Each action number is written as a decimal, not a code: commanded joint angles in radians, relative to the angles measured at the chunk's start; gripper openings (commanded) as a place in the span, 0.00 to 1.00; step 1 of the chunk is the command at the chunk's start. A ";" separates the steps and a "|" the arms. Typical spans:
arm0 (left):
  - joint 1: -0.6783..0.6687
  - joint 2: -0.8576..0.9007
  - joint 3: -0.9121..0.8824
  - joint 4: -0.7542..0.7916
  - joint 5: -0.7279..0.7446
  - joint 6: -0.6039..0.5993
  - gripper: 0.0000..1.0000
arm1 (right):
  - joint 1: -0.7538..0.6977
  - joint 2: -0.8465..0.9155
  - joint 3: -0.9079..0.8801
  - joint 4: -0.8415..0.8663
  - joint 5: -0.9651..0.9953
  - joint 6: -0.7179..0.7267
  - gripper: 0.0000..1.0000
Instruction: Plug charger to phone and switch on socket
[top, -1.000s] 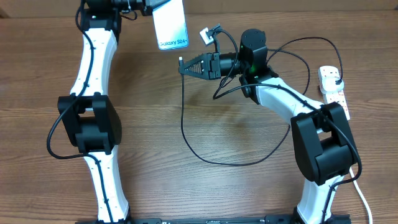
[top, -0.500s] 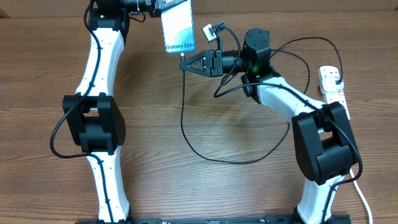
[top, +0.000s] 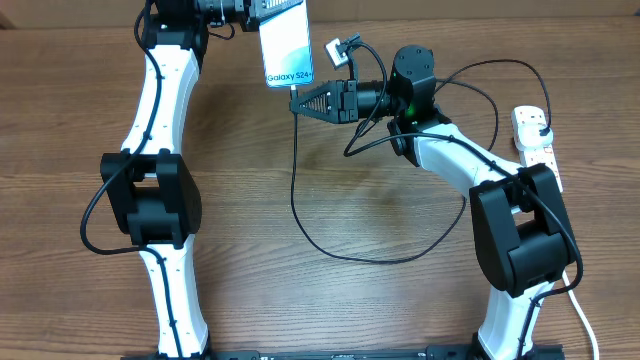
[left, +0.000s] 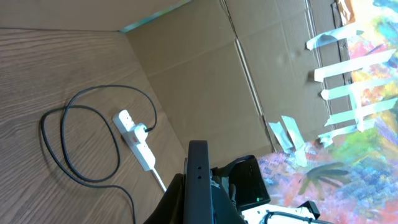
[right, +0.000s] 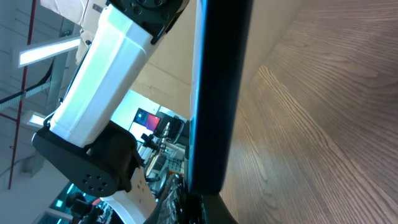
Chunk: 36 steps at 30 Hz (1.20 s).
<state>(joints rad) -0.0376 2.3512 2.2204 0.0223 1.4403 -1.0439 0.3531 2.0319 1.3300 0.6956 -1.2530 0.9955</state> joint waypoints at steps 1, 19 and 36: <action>0.002 -0.033 0.021 0.004 -0.010 -0.026 0.04 | -0.003 0.003 0.014 0.006 -0.005 0.006 0.04; -0.022 -0.033 0.021 0.004 -0.002 -0.037 0.04 | -0.003 0.003 0.014 0.006 -0.005 0.006 0.04; -0.021 -0.033 0.021 0.005 0.040 -0.037 0.04 | -0.013 0.003 0.014 0.003 -0.005 0.006 0.04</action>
<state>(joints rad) -0.0528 2.3512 2.2204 0.0227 1.4376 -1.0664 0.3531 2.0319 1.3300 0.6952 -1.2602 0.9951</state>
